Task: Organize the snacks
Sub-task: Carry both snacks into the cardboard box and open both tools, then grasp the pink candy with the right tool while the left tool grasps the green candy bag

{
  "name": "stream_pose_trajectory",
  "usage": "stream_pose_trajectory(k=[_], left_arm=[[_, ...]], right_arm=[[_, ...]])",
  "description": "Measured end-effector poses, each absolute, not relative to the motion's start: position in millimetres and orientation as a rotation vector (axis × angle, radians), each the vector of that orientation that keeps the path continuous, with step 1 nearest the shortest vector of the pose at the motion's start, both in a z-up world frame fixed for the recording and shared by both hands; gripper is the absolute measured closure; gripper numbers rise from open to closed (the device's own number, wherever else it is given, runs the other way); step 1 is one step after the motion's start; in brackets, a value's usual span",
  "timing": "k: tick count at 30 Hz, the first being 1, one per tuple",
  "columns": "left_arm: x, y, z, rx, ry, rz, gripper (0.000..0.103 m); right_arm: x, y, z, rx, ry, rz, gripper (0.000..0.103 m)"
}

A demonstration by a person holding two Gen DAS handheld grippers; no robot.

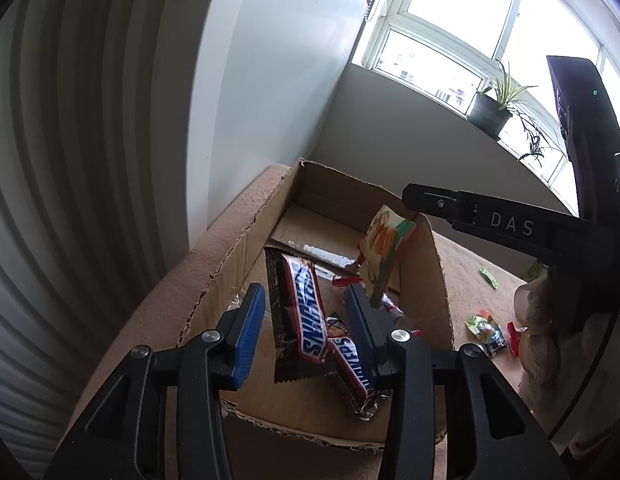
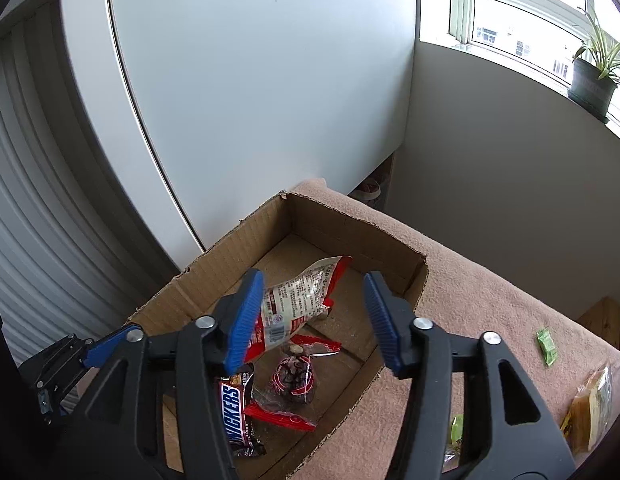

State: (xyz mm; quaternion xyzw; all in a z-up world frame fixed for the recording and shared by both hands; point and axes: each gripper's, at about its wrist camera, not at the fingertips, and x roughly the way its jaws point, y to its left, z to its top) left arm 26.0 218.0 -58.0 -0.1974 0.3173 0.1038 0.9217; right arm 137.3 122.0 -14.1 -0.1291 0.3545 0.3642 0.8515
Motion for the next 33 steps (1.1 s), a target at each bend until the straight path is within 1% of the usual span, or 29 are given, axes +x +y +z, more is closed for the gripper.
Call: stream_pose_trajectory(k=[1,2,8,11,18,25,33], left_arm=[[24,219,-57,-0.408,0.641,0.218,0.047],[24,219,-55,-0.409,0.633,0.22,0.046],[23,216,-53,-0.402,0.624,0.219,0.046],[23,211,-50,-0.394,0.619,0.216,0.046],[26,196,-47,-0.387,0.608,0.197,0.046],[33,160,-41,-0.351,0.6,0.138,0.046],[52,107,-44,-0.307,0.633,0.029,0.046]], right_arm=[[136,120,-12,-0.266,0.733,0.763,0.024],[135,119,-10,-0.266,0.728,0.758,0.024],[130,107,0,-0.271,0.704,0.732,0.023],[127,95,5,-0.253,0.706,0.731,0.019],[119,62,17,-0.255,0.675,0.697,0.019],[113,3,34,-0.214,0.621,0.663,0.019],[115,-86,32,-0.108,0.672,0.587,0.019]])
